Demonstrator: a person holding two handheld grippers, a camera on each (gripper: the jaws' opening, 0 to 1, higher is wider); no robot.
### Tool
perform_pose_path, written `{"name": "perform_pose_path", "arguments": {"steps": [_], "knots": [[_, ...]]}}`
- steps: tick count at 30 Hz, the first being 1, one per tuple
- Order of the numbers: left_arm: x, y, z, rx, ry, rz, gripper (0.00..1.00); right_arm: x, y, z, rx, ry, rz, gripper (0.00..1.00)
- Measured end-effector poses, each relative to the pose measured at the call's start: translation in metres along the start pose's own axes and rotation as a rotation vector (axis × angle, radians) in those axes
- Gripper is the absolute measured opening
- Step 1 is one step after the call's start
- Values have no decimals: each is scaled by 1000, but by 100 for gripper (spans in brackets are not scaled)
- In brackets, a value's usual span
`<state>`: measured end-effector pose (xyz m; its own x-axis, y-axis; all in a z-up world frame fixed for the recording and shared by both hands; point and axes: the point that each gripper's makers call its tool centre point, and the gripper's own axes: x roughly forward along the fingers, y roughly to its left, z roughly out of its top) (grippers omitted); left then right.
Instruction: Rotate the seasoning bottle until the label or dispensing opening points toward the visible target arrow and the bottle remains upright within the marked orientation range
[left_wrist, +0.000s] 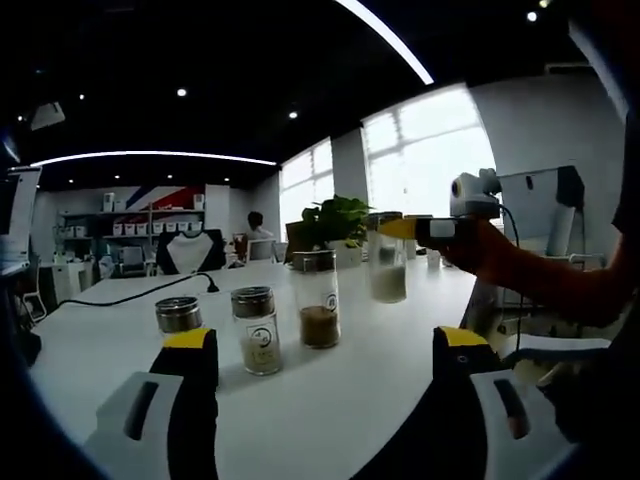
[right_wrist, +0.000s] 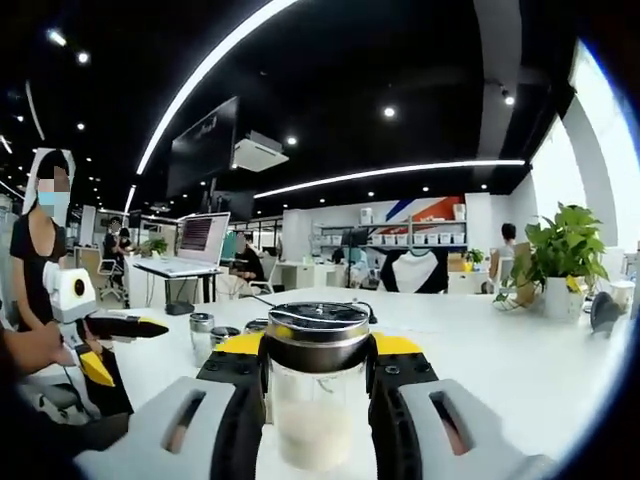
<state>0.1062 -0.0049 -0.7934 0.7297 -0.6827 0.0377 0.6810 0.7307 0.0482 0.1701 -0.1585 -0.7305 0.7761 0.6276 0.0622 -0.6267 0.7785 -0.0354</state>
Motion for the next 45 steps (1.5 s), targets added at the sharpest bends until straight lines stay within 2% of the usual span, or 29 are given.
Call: {"name": "perform_pose_path", "arguments": {"steps": [6, 13, 19, 29, 32, 38, 41, 45], "knots": [[0, -6, 5, -9, -25, -26, 88, -3, 32, -1, 0, 6, 84, 36], [5, -12, -3, -27, -22, -59, 79, -2, 69, -4, 13, -3, 190, 36], [5, -23, 3, -13, -65, -114, 70, 2, 112, -7, 33, -11, 306, 36], [-1, -17, 9, 12, -99, -132, 67, 15, 163, -8, -17, -12, 445, 36], [-1, -18, 6, 61, -86, -145, 68, 18, 173, -9, -33, -13, 483, 36], [-4, -21, 6, 68, -84, -173, 61, 21, 183, -10, -65, -13, 530, 36], [-3, -26, 4, 67, -87, -204, 55, 23, 185, -12, -43, -19, 557, 36], [-1, -31, 1, 73, -82, -211, 51, 24, 190, -15, -22, -25, 584, 36]]}}
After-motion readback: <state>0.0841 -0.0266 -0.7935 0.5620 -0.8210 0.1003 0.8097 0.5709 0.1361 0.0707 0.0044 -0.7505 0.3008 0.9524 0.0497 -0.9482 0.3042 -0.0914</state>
